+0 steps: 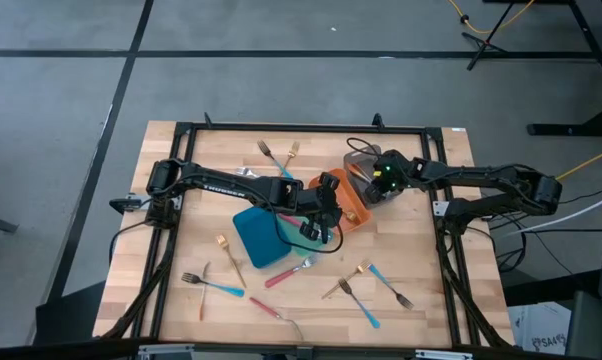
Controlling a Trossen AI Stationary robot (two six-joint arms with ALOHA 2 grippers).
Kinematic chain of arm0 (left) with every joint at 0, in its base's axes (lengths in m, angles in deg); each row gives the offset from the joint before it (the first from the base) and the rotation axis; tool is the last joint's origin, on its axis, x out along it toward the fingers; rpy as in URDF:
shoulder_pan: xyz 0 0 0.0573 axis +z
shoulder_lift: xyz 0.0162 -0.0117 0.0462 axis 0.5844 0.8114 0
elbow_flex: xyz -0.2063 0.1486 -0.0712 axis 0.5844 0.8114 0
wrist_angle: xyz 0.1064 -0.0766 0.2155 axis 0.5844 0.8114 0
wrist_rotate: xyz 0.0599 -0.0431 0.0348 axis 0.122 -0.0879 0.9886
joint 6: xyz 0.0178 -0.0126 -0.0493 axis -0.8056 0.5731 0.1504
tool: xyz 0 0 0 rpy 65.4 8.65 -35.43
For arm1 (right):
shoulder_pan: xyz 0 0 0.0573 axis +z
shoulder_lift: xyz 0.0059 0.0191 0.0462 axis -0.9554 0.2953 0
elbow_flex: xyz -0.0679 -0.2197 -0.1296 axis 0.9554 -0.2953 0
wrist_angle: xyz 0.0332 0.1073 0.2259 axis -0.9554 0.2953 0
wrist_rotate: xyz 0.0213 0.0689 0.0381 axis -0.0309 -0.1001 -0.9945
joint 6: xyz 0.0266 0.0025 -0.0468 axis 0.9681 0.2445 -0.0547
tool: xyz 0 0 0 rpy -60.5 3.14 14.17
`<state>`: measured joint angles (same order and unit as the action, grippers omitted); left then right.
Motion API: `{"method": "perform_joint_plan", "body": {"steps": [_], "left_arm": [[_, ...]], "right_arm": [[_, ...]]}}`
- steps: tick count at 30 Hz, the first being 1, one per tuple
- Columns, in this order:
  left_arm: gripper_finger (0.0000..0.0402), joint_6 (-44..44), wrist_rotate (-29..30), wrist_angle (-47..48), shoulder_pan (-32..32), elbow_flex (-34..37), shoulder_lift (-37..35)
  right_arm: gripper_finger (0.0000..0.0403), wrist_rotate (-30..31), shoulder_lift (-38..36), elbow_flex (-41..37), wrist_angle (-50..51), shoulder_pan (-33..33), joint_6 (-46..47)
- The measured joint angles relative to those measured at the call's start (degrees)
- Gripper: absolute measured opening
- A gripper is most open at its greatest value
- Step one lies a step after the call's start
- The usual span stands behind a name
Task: Sort silverware by color (type)
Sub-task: Put the orange fork into the black bin, then put the gold fork into the orange bin
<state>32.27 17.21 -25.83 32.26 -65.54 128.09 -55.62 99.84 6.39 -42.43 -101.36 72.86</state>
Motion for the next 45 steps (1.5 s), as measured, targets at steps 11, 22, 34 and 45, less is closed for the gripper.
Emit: {"method": "perform_joint_plan", "body": {"steps": [11, 22, 34, 45], "left_arm": [[0.0082, -0.02, 0.0, 0.0, 0.0, 0.0, 0.0], [0.0082, -0.04, 0.0, 0.02, 0.0, 0.0, 0.0], [0.0082, -0.06, 0.0, 0.04, 0.0, 0.0, 0.0], [0.0082, 1.37, 0.04, 2.59, 0.0, 0.04, -3.05]], "right_arm": [[0.0018, -0.03, 0.0, 0.0, 0.09, 0.0, 0.07], [0.0099, 0.59, 0.0, 0.0, 0.09, 0.0, 0.17], [0.0104, -0.93, -0.07, 2.47, 0.62, 0.0, 0.0], [0.0104, -2.96, -0.07, 12.92, 12.64, 0.02, -3.27]]}}
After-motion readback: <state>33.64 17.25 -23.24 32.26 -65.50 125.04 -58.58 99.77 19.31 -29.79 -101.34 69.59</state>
